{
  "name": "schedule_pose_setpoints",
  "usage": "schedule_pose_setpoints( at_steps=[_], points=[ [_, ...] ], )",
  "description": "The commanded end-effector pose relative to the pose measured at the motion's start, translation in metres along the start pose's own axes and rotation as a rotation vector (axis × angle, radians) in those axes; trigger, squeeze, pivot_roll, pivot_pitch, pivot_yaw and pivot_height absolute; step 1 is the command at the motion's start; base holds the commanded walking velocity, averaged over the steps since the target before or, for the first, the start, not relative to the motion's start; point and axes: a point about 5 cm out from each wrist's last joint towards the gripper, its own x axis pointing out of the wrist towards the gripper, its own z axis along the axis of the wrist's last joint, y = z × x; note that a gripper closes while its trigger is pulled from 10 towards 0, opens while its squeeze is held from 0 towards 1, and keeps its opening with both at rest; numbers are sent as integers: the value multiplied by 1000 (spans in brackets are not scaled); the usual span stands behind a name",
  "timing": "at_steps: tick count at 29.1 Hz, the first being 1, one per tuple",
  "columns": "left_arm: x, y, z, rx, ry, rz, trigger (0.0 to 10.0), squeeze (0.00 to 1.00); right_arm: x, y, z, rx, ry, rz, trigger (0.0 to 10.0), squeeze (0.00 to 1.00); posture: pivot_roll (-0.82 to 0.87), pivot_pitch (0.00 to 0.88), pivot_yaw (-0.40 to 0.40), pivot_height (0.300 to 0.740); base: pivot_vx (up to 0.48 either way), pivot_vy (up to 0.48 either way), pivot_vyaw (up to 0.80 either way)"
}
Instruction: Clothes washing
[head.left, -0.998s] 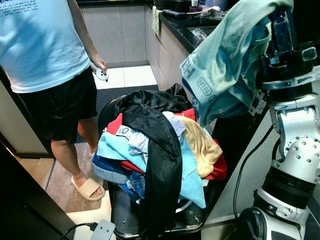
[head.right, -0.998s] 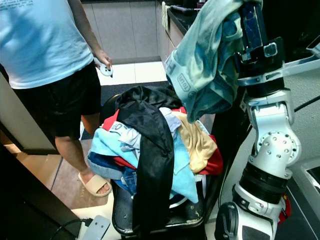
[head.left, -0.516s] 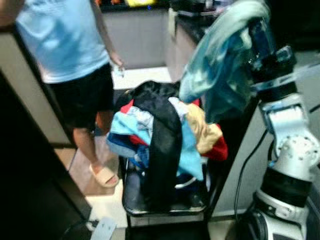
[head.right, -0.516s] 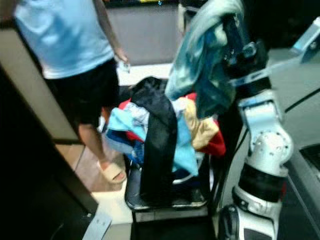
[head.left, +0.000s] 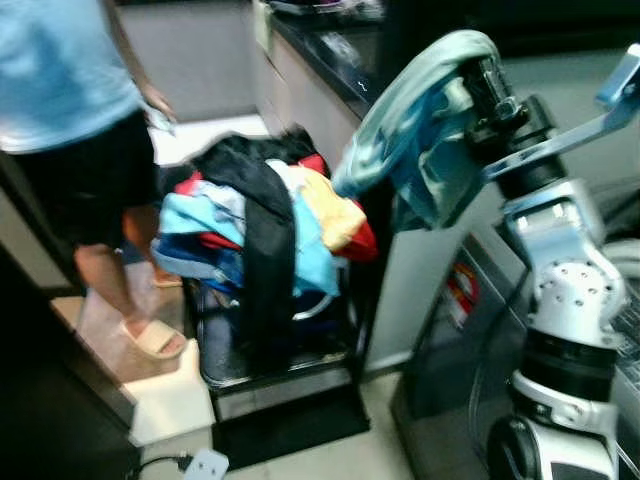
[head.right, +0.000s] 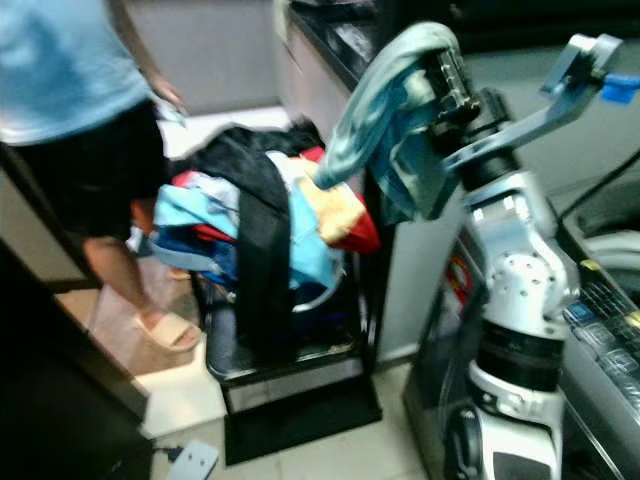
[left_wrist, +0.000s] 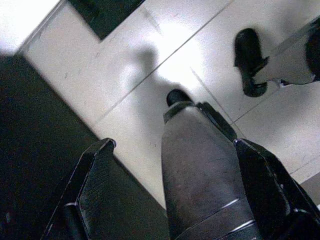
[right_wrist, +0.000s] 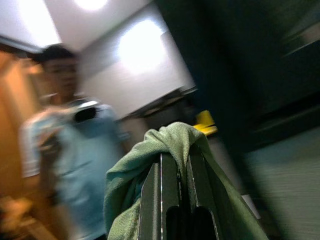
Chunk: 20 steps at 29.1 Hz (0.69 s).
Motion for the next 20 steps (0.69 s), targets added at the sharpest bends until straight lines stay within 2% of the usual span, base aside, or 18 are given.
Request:
schedule_pose_setpoints(
  at_steps=[1, 11, 14, 20],
  points=[
    [0, 2, 0, 3, 1, 2, 10000, 0, 2, 2, 2, -23, -13, -2, 10000, 0, 42, 30, -8, 740, 0, 0, -800],
    [0, 1, -1, 6, 4, -4, 10000, 0, 6, 0, 9, -110, -38, -47, 10000, 0, 43, 31, -9, 740, 0, 0, -800],
    [0, 0, -1, 8, 4, -4, 10000, 0, 11, 6, 10, -160, -36, -42, 10000, 0, 42, 29, -9, 740, 0, 0, -800],
    [0, 0, -1, 11, 4, -6, 10000, 0, 17, 12, 5, -202, -17, -38, 10000, 0, 41, 26, -11, 740, 0, 0, -800]
  ],
)
